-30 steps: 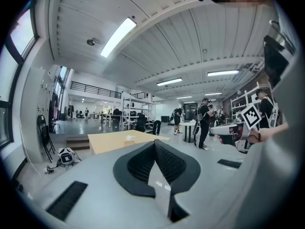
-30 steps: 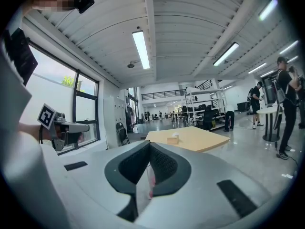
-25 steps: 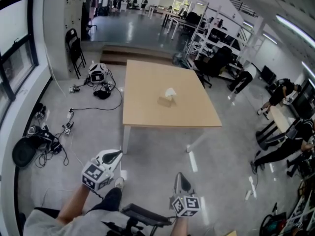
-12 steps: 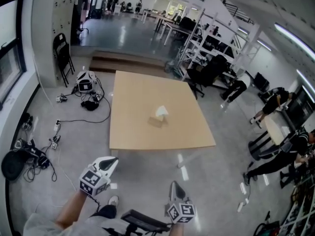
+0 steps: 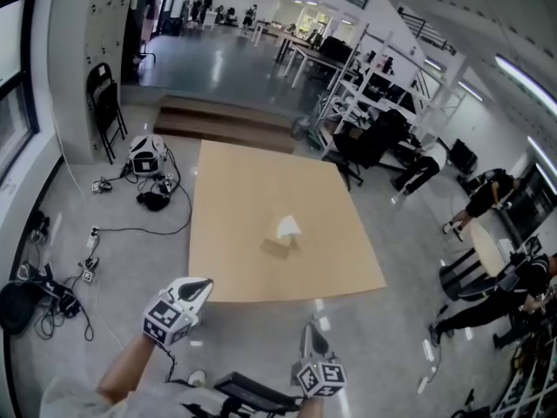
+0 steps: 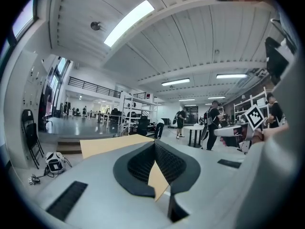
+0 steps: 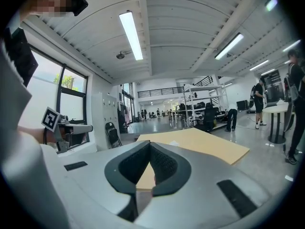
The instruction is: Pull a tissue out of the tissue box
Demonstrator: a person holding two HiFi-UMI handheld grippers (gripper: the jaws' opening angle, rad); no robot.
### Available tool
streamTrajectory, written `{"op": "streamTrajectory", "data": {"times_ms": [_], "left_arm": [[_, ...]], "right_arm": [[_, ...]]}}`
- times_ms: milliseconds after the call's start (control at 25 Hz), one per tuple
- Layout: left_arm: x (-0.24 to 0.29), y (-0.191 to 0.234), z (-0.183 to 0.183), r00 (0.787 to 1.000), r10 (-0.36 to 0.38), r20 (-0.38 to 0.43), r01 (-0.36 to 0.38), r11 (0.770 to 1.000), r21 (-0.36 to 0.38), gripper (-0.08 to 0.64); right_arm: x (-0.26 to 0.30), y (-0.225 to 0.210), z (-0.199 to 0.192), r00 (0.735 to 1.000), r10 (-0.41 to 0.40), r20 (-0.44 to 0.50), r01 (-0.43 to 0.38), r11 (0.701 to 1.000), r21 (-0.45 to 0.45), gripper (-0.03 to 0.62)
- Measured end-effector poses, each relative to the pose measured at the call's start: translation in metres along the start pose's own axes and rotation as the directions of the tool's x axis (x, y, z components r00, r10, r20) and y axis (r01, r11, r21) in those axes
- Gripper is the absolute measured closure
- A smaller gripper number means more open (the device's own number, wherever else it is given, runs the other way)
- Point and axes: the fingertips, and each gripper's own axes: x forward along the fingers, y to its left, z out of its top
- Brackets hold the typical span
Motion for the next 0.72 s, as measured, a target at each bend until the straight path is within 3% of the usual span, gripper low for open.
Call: {"op": "streamTrajectory", "data": {"times_ms": [720], "left_arm": [[0.058, 0.041, 0.002, 1.000, -0.018, -0.011, 0.018, 1.000, -0.014, 0.554]], "right_arm": [[0.079, -0.017, 0.011, 1.000, 0.012, -0.024, -0.013, 1.000, -0.006, 0.591]]}}
